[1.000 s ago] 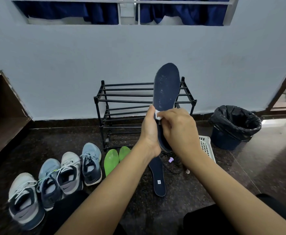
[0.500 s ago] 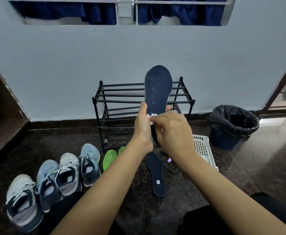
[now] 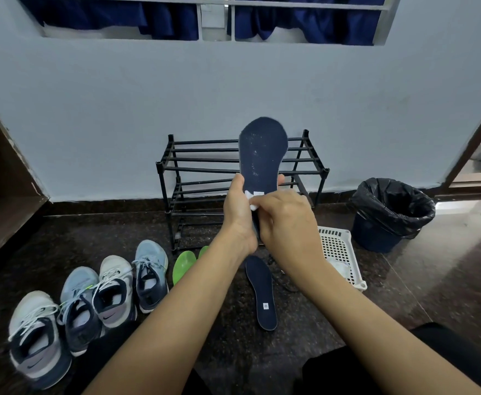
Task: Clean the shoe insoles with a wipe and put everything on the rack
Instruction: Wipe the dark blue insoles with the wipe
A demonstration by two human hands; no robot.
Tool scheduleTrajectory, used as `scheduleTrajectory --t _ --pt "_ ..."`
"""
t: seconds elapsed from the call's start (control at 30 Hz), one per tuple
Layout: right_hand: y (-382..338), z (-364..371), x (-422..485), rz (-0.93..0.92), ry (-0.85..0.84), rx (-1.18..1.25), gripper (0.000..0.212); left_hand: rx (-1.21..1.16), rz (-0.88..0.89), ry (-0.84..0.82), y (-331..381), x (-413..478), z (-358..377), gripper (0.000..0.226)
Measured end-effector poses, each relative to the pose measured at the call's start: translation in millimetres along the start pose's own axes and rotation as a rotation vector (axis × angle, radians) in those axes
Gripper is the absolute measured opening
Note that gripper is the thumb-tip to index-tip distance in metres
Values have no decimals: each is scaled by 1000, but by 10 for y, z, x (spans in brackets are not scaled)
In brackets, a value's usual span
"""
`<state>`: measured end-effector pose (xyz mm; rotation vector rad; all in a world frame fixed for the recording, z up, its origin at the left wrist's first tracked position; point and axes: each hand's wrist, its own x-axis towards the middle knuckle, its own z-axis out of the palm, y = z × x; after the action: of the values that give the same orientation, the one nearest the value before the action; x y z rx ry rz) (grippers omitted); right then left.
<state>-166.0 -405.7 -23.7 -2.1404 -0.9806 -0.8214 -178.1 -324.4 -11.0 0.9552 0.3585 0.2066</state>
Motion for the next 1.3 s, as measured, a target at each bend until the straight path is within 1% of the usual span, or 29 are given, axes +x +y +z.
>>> scheduleTrajectory --t 0.1,0.2,0.27,0.33,0.43,0.57,0.63,0.7,0.83,0.97,1.07,1.13,1.23,1.3 --pt "65 17 58 -26 28 -20 31 -25 -23 8 -8 -10 35 57" --pt "105 -6 120 1 49 -63 25 -58 -46 24 -70 -36 79 42" --pt "101 -24 125 18 61 -81 21 -66 -72 18 -97 -53 97 37" --pt "76 -39 113 27 70 -63 21 -60 -78 16 -86 -62 97 39" --pt "9 -20 52 31 76 0 23 -45 -51 21 -23 -44 55 48" --pt "-51 20 -17 4 14 0 31 -5 -21 55 44 -26 9 57" --pt "-28 17 22 -5 16 -24 30 -18 -12 39 27 -37 12 55" --pt "-14 2 93 9 36 -33 23 -26 4 28 3 -57 32 52" --pt "-10 8 186 51 55 -32 21 -29 -20 63 -13 -90 46 41" --pt "-56 32 161 74 37 14 24 -20 -21 72 41 -70 25 43" --pt "-110 29 93 115 7 100 26 -11 -17 90 95 -39 3 52" --pt "-119 21 71 106 -5 105 27 -14 -25 79 108 -40 3 56" --pt "-66 15 156 70 -5 96 30 -50 -35 60 71 -14 14 55" --pt "-20 30 232 32 5 51 26 -65 -43 78 58 0 33 52"
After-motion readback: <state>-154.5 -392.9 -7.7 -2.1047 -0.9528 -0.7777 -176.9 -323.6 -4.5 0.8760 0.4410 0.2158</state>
